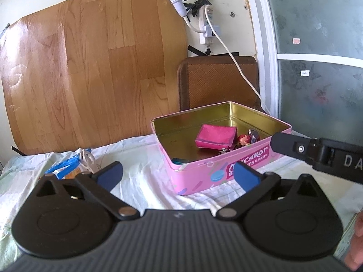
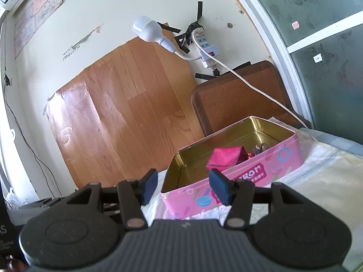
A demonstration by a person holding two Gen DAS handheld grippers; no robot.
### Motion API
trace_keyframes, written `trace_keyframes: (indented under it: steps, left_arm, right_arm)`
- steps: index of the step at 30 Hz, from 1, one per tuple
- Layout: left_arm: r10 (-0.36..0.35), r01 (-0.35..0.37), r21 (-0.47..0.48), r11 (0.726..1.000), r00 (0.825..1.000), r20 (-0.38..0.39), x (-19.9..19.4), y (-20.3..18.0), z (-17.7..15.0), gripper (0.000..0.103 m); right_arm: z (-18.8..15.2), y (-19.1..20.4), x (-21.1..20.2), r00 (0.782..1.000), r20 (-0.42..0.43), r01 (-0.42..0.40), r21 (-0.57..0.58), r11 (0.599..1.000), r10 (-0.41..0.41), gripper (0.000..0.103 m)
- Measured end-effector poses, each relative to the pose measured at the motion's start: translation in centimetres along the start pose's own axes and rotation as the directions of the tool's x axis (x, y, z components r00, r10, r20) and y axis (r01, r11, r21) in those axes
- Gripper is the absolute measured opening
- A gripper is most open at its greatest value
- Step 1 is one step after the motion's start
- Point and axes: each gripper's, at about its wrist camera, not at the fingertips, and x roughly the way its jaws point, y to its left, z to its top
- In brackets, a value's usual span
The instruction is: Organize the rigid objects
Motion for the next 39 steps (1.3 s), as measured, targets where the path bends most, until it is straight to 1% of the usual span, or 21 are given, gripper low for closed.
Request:
trace_keyframes:
  steps: [5, 8, 10, 14, 19, 22, 35, 39]
  left_arm:
    - [0.005, -0.005, -0.003, 1.0, 1.0, -0.017, 0.3, 0.0, -0.1, 0.103]
    - [0.024, -0.025, -0.005, 1.0, 1.0, -0.013, 0.4, 0.1, -0.3, 0.103]
    - [0.034, -0.034, 0.0, 0.999, 0.999, -0.028, 0.6, 0.1, -0.4, 0.103]
    - [0.022, -0.023, -0.01, 1.0, 0.998, -0.054, 0.9, 0.3, -0.6, 0.103]
    - [0.025, -0.026, -0.006, 1.0, 0.997, -0.068, 1.1, 0.2, -0.8, 0.103]
    - [0.013, -0.014, -0.016, 1.0, 0.997, -0.078, 1.3, 0.4, -0.9, 0.103]
    - [0.05, -0.049, 0.012, 0.999, 0.991, -0.124, 2.3, 0.3, -1.4, 0.103]
    - [0.043, -0.042, 0.01, 0.999, 0.99, -0.132, 2.5, 0.3, -1.5, 0.103]
  right_arm:
    - [-0.1, 0.0, 0.1, 1.0, -0.003, 0.004, 0.001, 1.0, -0.004, 0.054]
    - [-0.1, 0.0, 0.2, 1.0, -0.007, 0.006, 0.002, 1.0, -0.006, 0.054]
    - [-0.2, -0.1, 0.3, 1.0, -0.011, 0.007, 0.004, 1.0, -0.007, 0.054]
    - [-0.3, -0.1, 0.4, 1.0, -0.016, 0.008, 0.004, 1.0, -0.008, 0.054]
    - [-0.4, -0.1, 0.6, 1.0, -0.023, 0.012, 0.007, 1.0, -0.012, 0.055]
    - [-0.5, -0.2, 0.7, 1.0, -0.028, 0.013, 0.01, 1.0, -0.013, 0.055]
    - [-0.9, -0.5, 1.4, 0.998, -0.054, 0.019, 0.017, 1.0, -0.018, 0.055]
    - [-1.1, -0.6, 1.6, 0.998, -0.06, 0.024, 0.021, 0.999, -0.022, 0.055]
